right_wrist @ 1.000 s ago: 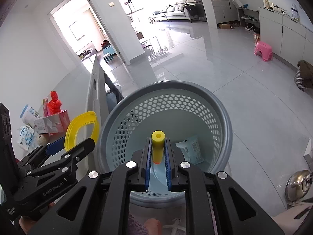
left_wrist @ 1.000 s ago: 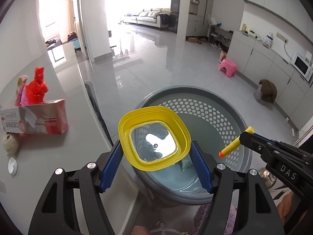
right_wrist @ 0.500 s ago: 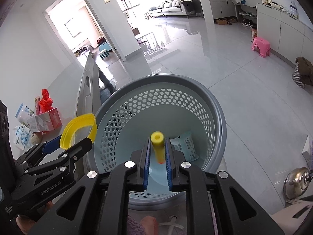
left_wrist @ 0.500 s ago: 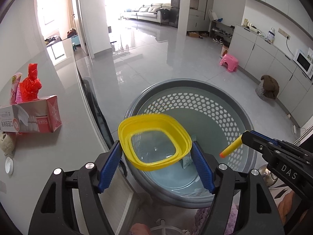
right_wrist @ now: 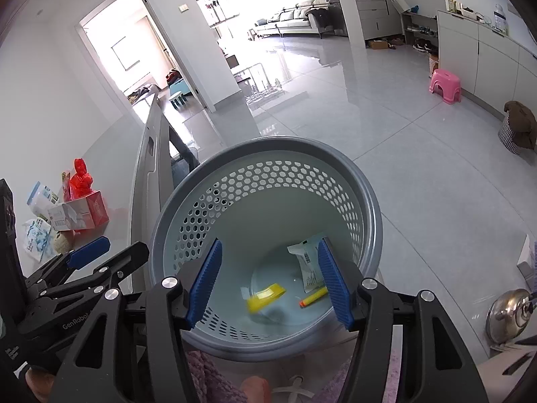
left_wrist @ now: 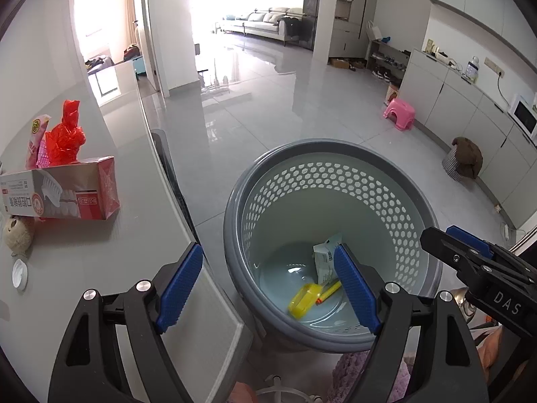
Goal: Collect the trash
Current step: 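Open both grippers to drop the lid and dart into the wastebasket, then move back to the table and grasp the white bottle cap with the left gripper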
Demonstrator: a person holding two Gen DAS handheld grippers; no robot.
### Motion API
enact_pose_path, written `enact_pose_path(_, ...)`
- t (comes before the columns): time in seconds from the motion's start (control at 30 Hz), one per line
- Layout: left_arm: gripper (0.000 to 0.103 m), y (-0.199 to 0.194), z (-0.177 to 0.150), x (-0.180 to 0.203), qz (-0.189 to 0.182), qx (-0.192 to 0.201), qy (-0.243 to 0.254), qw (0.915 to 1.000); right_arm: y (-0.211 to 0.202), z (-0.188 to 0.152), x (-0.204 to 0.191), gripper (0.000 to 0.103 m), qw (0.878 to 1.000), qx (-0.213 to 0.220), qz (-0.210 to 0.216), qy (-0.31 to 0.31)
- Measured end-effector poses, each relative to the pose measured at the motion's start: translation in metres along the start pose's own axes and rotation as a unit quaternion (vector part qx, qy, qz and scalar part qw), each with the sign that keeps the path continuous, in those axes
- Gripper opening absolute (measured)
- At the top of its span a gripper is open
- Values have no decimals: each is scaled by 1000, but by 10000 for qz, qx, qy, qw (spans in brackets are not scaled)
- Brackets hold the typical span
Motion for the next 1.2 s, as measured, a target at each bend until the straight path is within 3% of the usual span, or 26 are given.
enact_pose_path(0.57,81,-25,-3,-36,350,135,-203,9991,-10,-1,-12,76,9997,239,-33,-60)
enact_pose_path(0.93,82,-49,-10,-70,592,342,-383,9969,-15,-2,-47,81,9979,444,-124,-449)
enact_pose_path(1.2,83,-74,-23,-113,962,486,-651,9920,-13,-10,-92,82,9933,542,-42,-1020)
Point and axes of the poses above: each gripper's, at about its wrist camera, not at the fingertips, and y roughly the way its jaws point, x to its right, z to its top, the point moved 10 cm from there along y, roughly the way its jaws point, and after that the axes turned 4 degrees about x, right-handed, at the moved point
